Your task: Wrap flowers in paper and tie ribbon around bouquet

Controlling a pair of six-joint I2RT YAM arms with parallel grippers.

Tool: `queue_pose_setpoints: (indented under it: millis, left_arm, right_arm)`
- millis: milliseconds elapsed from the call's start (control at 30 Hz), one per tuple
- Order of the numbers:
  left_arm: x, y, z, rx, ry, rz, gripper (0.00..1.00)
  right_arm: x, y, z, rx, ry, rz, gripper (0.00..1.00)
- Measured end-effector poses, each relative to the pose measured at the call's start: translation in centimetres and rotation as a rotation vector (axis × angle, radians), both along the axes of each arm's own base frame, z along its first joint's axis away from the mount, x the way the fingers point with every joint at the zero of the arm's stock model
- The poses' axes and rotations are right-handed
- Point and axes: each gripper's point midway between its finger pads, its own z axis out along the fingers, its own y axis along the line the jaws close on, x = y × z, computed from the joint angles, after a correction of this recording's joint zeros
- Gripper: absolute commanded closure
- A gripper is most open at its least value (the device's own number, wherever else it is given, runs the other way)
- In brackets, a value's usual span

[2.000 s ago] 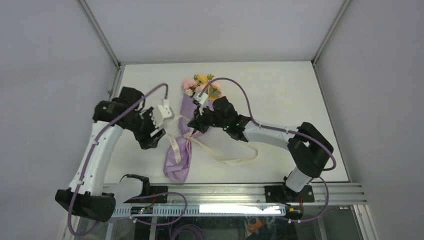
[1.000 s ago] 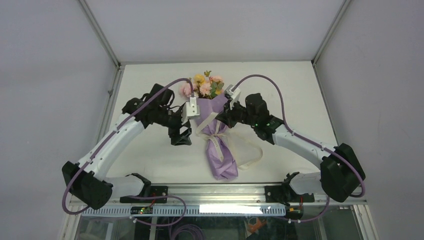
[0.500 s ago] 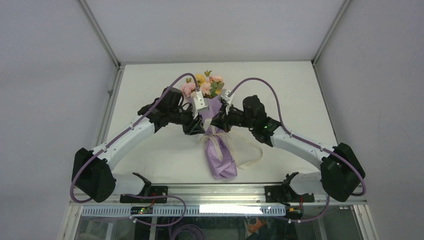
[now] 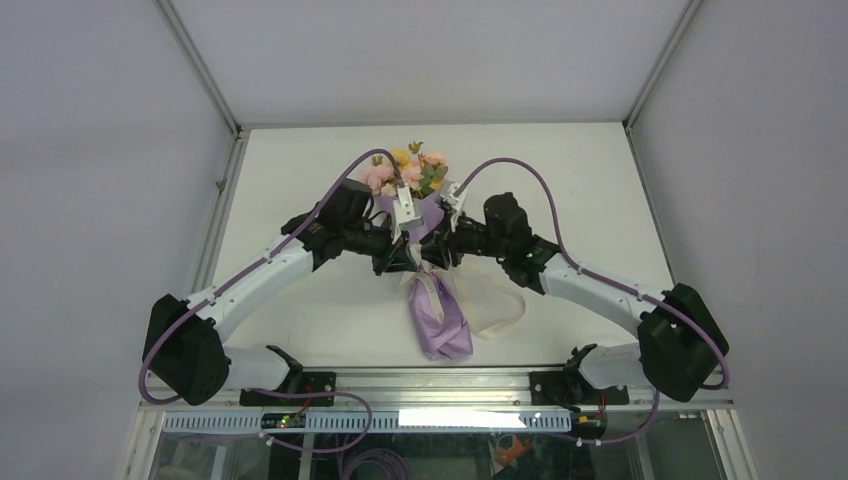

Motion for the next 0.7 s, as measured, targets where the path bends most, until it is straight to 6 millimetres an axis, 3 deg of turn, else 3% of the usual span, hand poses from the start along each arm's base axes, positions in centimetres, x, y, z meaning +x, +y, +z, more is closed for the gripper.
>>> queue_pose_setpoints:
  millis: [100,200,333,433,700]
  left_arm:
    - [-0.6,-0.2,0.2,-0.024,0.055,0.018,1.0]
    - [-1.0,-0.6,0.6,-0.079,0.104,0.061,1.0]
    - [-0.7,-1.7,0.7,-0.183,0.18,0.131,1.0]
    - [-0.3,-2.3,0.6,-0.235,0.23,0.168,1.0]
    - [1.0,-3.4,2.2,-0.346,0.267,0.166,1.0]
  right_arm:
    - [0.3,-0.8,-0.7,-0.039,0.018,-0.036,0.15]
    - [-0.3,-2.5,-0.9,-0.084,0.041,-0.07,0.07]
    - [-3.3,-4.5,-0.2,-0.043,0.018,-0.064,0.04]
    - [-4.5,-4.3,-1.0,-0.021,0.012,-0.04,0.04]
    - [-2.7,-2.4,-7.3,-0.066,0.042,-0.053,0.02]
